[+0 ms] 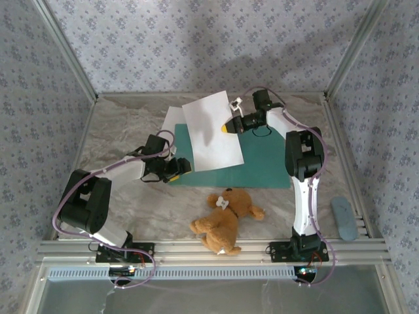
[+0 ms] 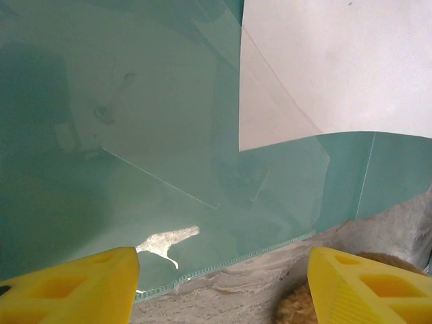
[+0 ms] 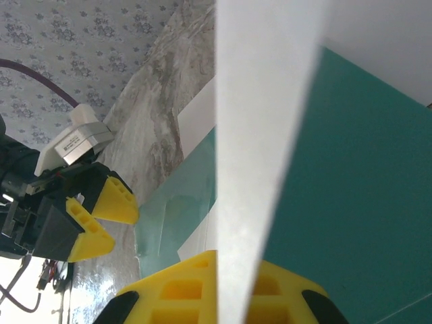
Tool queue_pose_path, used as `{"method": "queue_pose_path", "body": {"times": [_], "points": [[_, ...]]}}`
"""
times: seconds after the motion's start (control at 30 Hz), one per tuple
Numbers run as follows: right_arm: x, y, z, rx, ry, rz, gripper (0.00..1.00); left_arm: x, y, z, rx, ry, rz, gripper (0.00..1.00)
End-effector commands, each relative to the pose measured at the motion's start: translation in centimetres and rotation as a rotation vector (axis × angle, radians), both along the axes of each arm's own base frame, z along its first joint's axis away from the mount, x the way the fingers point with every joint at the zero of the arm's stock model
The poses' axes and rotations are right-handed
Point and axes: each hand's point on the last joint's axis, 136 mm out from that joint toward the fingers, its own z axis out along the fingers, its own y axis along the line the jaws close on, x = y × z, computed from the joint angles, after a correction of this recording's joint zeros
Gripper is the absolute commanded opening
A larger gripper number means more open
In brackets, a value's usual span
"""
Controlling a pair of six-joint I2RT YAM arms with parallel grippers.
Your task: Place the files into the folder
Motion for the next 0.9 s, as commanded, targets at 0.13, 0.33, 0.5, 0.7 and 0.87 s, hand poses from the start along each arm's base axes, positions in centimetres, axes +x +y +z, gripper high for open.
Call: {"method": "queue_pose_path", "body": {"times": [0.13, 0.33, 0.5, 0.7, 0.87], "points": [[-0.7, -0.6, -1.7, -0.001, 0.035, 0.021, 0.0, 0.3, -0.2, 1.1, -0.028, -0.021, -0.002, 0.67], [-1.4, -1.3, -1.7, 0.038, 0.073, 0.036, 0.0, 0.1, -0.2, 1.3, -0.029, -0.018, -0.003, 0.67], [-1.4, -1.3, -2.0, 0.023, 0.081, 0.032, 0.0, 0.0, -0.1, 1.4, -0.028, -0.019, -0.001, 0.67], [-2.3, -1.3, -1.8, 0.034, 0.117, 0.046, 0.0, 0.2, -0.2, 1.6, -0.033, -0.024, 0.001, 0.67], [-2.5, -1.2, -2.3, 0.031, 0.148, 0.01, 0.0, 0.1, -0.2, 1.7, -0.039, -0.024, -0.001, 0.67]]}}
